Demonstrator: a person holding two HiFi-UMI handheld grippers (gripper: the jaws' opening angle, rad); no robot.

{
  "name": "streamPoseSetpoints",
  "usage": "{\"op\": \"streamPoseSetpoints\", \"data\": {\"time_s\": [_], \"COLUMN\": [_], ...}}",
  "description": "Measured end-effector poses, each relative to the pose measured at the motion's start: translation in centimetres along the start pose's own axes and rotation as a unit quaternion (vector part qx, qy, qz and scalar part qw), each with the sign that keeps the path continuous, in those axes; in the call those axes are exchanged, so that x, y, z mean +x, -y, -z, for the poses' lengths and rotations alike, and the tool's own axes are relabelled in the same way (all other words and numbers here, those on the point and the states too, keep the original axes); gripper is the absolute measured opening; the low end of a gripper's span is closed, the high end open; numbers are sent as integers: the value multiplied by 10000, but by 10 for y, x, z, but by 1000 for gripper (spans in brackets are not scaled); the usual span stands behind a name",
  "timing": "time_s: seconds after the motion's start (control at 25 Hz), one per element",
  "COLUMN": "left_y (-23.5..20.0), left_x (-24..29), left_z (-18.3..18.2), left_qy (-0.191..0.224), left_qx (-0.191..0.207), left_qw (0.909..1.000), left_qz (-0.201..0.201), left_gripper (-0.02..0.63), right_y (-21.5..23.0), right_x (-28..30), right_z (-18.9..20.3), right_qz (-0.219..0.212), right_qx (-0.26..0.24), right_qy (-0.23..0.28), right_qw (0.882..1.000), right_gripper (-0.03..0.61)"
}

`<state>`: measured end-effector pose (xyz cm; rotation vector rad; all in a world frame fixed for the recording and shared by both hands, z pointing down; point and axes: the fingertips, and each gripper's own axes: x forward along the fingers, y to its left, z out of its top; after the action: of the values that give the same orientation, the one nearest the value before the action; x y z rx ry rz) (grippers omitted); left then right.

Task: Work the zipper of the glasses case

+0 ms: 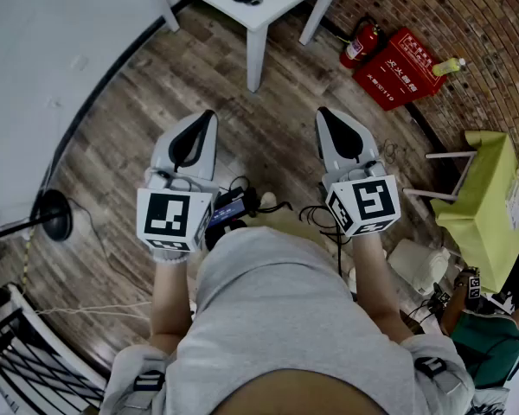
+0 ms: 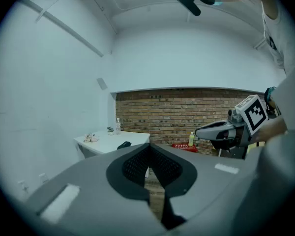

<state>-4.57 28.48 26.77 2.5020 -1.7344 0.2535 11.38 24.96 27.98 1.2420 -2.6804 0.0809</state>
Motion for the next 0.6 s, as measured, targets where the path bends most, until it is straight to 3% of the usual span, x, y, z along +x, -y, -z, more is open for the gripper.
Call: {"op": "streamPoseSetpoints", "data": {"time_s": [0.6], "left_y": [2], "left_x": [2], "left_z": [1], "left_qy": [-6], "left_qx": [-40], "left_qw": [10000], "left_qz": [-44], "left_gripper": [15], "right_y": [1], "right_x": [0], "right_z": [6], "right_qz": [-68], "right_qx": [68], "right_qy": [-43], "right_qw": [9999], "right_gripper": [2]}}
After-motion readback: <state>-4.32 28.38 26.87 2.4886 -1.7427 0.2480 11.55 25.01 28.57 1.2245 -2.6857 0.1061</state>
